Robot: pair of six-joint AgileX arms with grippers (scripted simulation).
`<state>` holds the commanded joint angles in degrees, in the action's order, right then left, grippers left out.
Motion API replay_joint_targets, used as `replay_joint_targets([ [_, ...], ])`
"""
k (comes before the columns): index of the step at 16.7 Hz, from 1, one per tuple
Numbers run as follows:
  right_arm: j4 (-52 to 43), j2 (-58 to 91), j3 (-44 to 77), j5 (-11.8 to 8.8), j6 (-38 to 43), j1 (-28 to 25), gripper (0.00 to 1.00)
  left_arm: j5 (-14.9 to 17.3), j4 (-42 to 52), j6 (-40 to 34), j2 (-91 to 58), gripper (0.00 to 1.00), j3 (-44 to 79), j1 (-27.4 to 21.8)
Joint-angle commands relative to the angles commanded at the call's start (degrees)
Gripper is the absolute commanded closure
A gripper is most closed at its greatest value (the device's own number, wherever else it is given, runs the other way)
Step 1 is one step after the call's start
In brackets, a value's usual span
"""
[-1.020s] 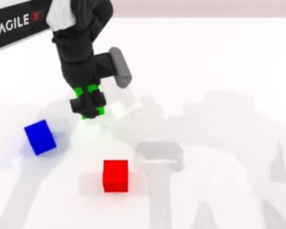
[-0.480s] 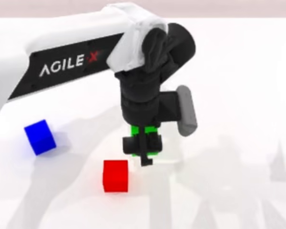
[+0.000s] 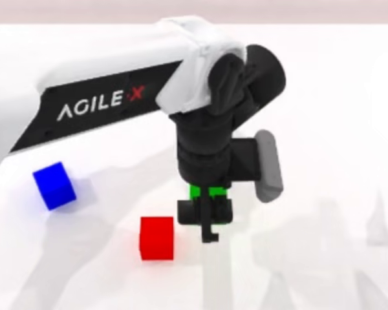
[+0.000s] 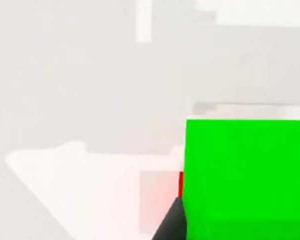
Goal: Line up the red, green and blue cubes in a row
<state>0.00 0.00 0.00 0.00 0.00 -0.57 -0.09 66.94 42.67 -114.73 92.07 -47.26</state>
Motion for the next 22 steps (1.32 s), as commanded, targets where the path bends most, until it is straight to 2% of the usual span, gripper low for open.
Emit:
replay_joint_targets([
  [8,0.0,0.0,0.0,0.0,0.0,0.0,0.0,-0.01,-13.24,-0.24,-4.3,1.0,-8.77,-0.31],
  [12,0.0,0.0,0.0,0.0,0.0,0.0,0.0,-0.02,-13.88,-0.21,-4.59,1.0,-9.25,-0.38],
  [22,0.0,0.0,0.0,0.0,0.0,0.0,0.0,-0.02,-13.88,-0.21,-4.59,0.25,-9.25,-0.38],
])
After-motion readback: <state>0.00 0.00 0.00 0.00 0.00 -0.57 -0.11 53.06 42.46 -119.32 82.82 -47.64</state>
